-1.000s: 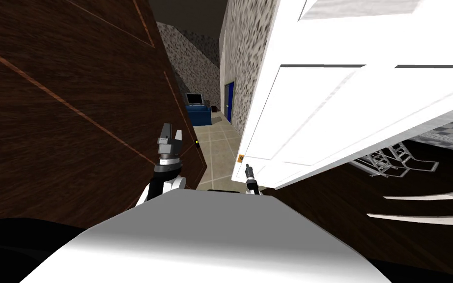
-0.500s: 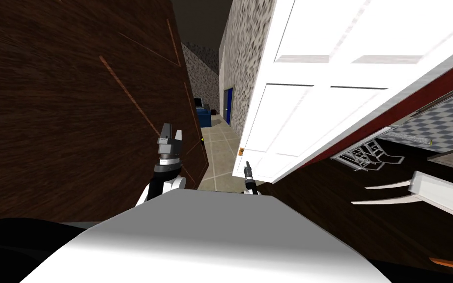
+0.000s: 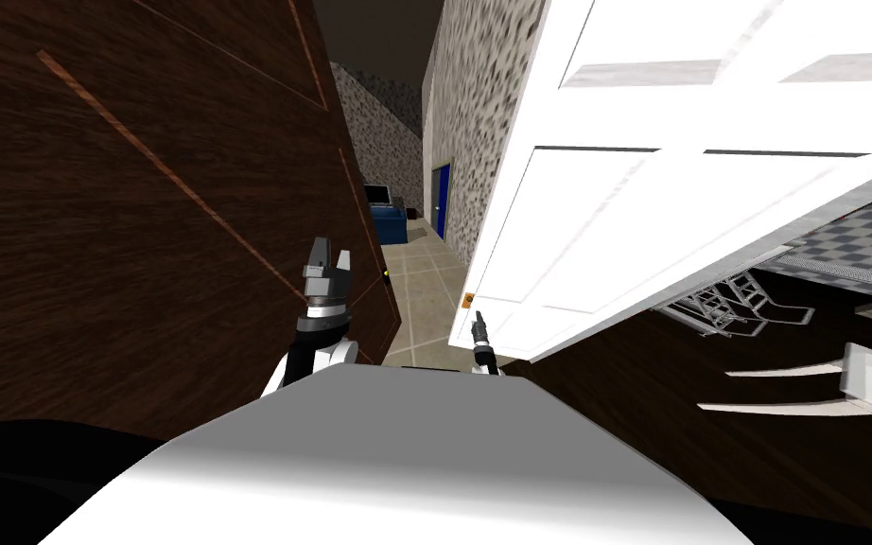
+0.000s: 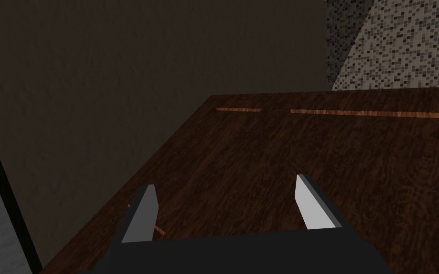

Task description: Push the door open

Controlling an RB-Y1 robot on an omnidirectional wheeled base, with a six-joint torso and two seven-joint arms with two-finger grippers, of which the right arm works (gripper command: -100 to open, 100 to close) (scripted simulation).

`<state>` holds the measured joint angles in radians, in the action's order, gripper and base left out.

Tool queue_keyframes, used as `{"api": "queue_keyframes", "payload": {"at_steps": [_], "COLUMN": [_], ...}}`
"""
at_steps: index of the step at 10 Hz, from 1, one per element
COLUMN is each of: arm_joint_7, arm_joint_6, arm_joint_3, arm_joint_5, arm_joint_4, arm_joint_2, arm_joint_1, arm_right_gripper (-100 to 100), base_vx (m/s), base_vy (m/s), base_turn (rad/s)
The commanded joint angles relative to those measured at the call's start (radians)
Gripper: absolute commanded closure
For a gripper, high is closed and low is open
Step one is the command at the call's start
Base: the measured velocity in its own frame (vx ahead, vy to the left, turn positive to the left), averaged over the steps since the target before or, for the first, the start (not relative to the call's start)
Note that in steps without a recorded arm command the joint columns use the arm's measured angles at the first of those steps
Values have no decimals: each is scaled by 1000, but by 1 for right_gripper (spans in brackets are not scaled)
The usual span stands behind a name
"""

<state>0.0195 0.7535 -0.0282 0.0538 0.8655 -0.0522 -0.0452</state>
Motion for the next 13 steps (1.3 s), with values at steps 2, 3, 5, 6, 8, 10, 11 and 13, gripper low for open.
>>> {"api": "queue_keyframes", "payload": {"at_steps": [2,3,5,6,8,10,11,13], "arm_joint_7": [4,5,7,8,8,8,8,8], "arm_joint_6": [11,15,21,25,26,26,26,26], "arm_joint_3": [6,8,12,14,15,15,15,15], "arm_joint_5": [2,3,4,5,5,5,5,5], "arm_joint_4": [-6,-8,-13,-15,-18,-18,-18,-18], "arm_joint_2": [-1,2,9,14,17,17,17,17], "arm_joint_1": [0,0,1,2,1,1,1,1], "arm_right_gripper": [-100,-100,-100,-100,-100,100,100,100], "base_vx": [232,219,187,196,130,-20,-16,-8], "base_vy": [-24,-4,-1,14,-1,1,-1,1], "base_turn": [36,24,27,18,1,7,4,-1]}}
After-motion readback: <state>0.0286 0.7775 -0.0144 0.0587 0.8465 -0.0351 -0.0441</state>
